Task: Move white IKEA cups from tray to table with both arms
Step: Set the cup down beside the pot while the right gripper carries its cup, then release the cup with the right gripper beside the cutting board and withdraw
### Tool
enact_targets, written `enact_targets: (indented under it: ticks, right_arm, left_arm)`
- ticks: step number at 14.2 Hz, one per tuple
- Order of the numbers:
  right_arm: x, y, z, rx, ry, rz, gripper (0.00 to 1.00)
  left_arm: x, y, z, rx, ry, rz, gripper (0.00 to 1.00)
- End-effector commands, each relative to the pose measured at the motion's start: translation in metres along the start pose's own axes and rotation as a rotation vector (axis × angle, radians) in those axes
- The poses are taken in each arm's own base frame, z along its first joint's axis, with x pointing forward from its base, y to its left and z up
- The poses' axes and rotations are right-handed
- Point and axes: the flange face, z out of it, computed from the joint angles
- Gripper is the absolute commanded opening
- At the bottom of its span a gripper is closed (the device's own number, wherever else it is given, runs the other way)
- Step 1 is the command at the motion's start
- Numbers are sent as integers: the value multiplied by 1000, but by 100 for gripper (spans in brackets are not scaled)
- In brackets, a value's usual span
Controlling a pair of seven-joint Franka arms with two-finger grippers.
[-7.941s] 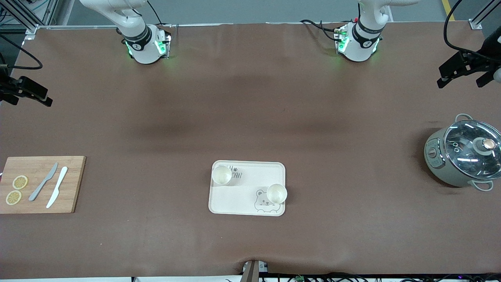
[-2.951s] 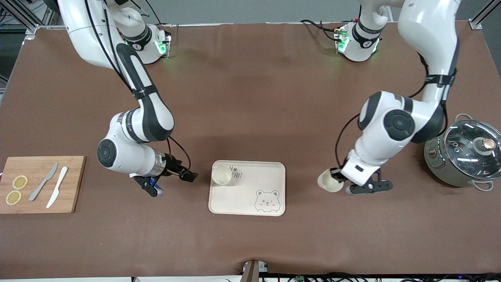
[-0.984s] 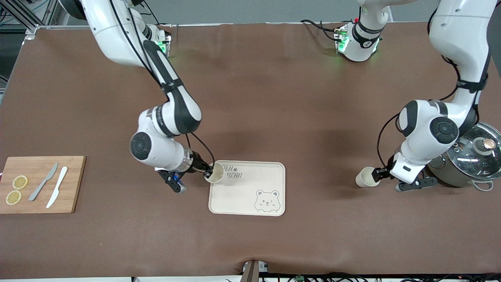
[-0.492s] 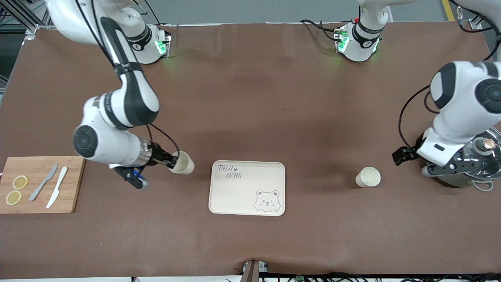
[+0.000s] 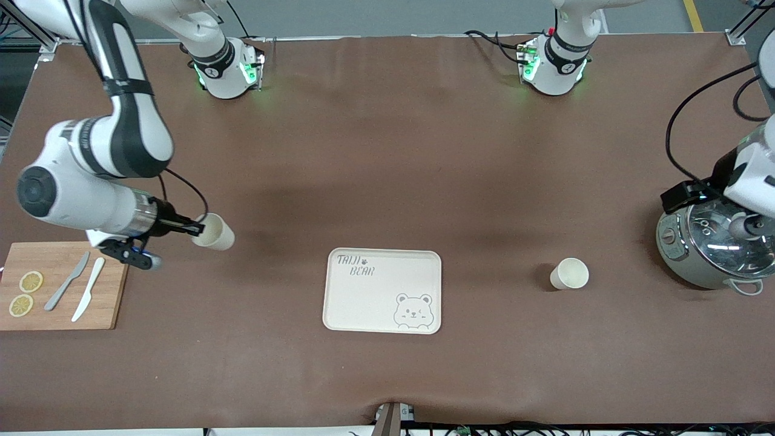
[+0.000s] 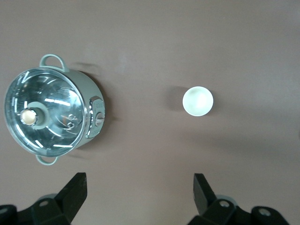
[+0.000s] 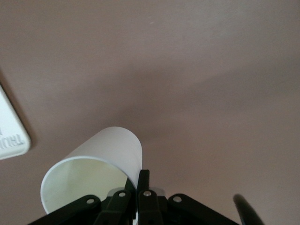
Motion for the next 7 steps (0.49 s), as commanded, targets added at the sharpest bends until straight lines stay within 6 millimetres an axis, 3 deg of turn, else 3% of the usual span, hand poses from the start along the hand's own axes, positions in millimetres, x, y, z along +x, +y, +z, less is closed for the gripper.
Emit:
enact_targets:
  ticks: [1, 3, 7]
  right_arm:
    - [-14, 70, 22, 4, 30, -101, 0]
    - [-11, 113, 39, 0, 43, -192, 0]
    - [-20, 134, 75, -78, 27, -268, 0]
  left_arm:
    - [-23, -8, -38, 4, 25, 44, 100]
    - [-36, -16, -52, 7, 12, 42, 100]
    - [-60, -22, -74, -6, 0, 70, 100]
